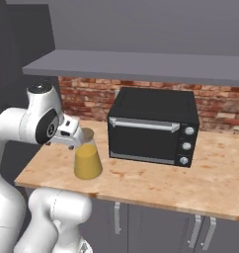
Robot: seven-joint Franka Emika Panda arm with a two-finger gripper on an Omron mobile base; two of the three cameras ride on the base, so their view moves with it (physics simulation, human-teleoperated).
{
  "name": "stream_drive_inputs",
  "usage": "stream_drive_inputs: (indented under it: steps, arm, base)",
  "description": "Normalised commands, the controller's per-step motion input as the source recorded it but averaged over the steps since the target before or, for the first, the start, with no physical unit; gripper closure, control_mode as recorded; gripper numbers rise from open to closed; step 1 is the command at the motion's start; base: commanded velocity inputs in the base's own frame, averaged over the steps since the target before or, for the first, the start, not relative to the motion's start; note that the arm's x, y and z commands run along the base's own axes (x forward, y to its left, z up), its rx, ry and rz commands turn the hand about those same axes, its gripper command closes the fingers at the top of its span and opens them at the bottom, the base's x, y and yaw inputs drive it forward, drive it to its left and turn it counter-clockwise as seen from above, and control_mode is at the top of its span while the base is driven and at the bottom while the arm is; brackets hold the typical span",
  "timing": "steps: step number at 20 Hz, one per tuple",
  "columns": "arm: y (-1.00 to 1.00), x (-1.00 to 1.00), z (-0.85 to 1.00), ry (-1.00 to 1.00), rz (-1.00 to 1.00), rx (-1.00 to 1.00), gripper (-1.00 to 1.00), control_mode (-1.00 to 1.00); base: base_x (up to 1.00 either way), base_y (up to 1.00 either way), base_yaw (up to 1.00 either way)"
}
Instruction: There is a tray on the dining counter. Grab the cup, mug, and pitcher and place them on the tray. The pitcher may be placed next to the tray if it cannot fit the tray.
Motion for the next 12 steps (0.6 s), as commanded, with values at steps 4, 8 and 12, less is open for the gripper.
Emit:
stream_drive_inputs:
  steps: [4, 8, 12]
  arm:
    - [0.00, 0.00, -0.21, -0.15, -0.01, 0.01, -1.00, -1.00]
    - [0.00, 0.00, -0.06, -0.08, -0.05, 0.00, -1.00, -1.00]
    - [0.00, 0.00, 0.00, 0.00, -0.09, 0.00, -1.00, -1.00]
  base:
    - [0.00, 0.00, 0.00]
    - [0.00, 0.00, 0.00]
    - [0.00, 0.00, 0.00]
